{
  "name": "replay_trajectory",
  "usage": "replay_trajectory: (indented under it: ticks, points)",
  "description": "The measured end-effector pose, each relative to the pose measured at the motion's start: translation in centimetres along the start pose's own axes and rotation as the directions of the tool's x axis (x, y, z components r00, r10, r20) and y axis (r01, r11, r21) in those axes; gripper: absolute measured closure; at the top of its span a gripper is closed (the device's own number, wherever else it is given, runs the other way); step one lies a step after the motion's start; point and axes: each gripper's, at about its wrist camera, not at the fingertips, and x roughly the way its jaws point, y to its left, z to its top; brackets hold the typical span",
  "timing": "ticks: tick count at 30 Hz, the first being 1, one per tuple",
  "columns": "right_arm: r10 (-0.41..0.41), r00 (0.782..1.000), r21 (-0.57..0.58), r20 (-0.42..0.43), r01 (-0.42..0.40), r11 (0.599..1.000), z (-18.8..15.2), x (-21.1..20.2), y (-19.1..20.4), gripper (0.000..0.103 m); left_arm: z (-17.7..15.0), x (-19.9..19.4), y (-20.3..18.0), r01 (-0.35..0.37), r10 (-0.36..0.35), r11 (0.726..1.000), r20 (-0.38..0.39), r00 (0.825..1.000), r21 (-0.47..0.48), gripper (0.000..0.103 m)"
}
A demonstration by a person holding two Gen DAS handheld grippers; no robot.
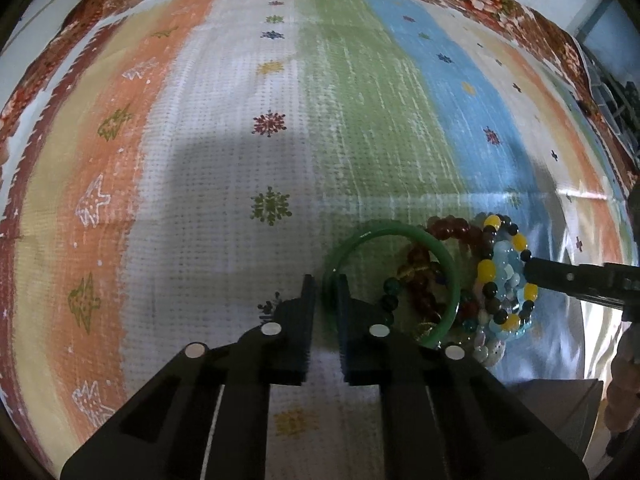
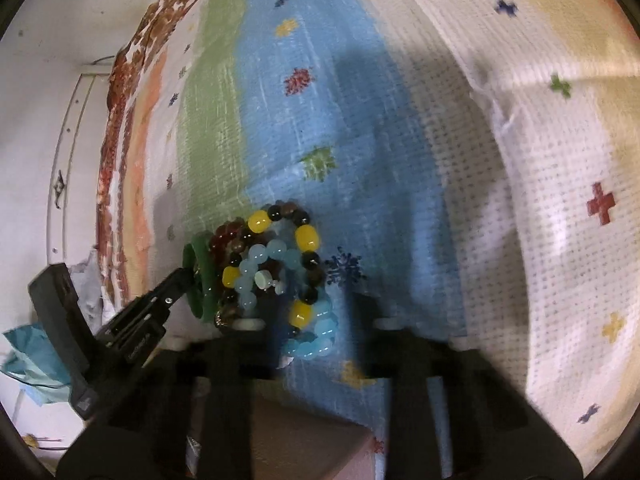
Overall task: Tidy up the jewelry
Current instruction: 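Grasp the green jade bangle with the left gripper while the right grasps the yellow-black beaded bracelet, then lift both held bracelets and carry them over the silver box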
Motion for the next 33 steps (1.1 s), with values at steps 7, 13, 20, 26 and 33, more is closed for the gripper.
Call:
replay_trajectory:
  ticks: [7, 13, 20, 26, 33]
  points:
    - [0.017, 1.000, -0.038, 0.015, -0.016, 0.999, -0.4, -0.9, 0.9, 0.091, -0.1, -0.6, 0.3, 0.053, -0.053, 0.999, 0.000, 0.999, -0.008, 0.097]
    - [0.037, 0.996, -0.069, 0.084, -0.031, 0.997, -0.8, -3.5, 2.4, 0.091, 0.1, -2.6, 0.1, 0.087, -0.086, 0.996, 0.049, 0.995, -0.016, 0.097]
    - [0.006, 0.990, -0.154, 0.144, 0.017, 0.988, -1.9, -5.5, 4.9, 0.091, 0.1, -4.7, -0.2, 0.128, -0.125, 0.991, 0.099, 0.987, -0.030, 0.096]
    - [-0.021, 0.980, -0.239, 0.196, 0.068, 0.969, -3.2, -6.9, 7.2, 0.091, 0.0, -6.2, 0.1, 0.183, -0.173, 0.981, 0.133, 0.976, -0.069, 0.096]
    - [-0.044, 0.967, -0.299, 0.249, 0.120, 0.947, -4.5, -8.5, 8.4, 0.091, -0.8, -8.8, -0.2, 0.217, -0.203, 0.974, 0.184, 0.962, -0.064, 0.096]
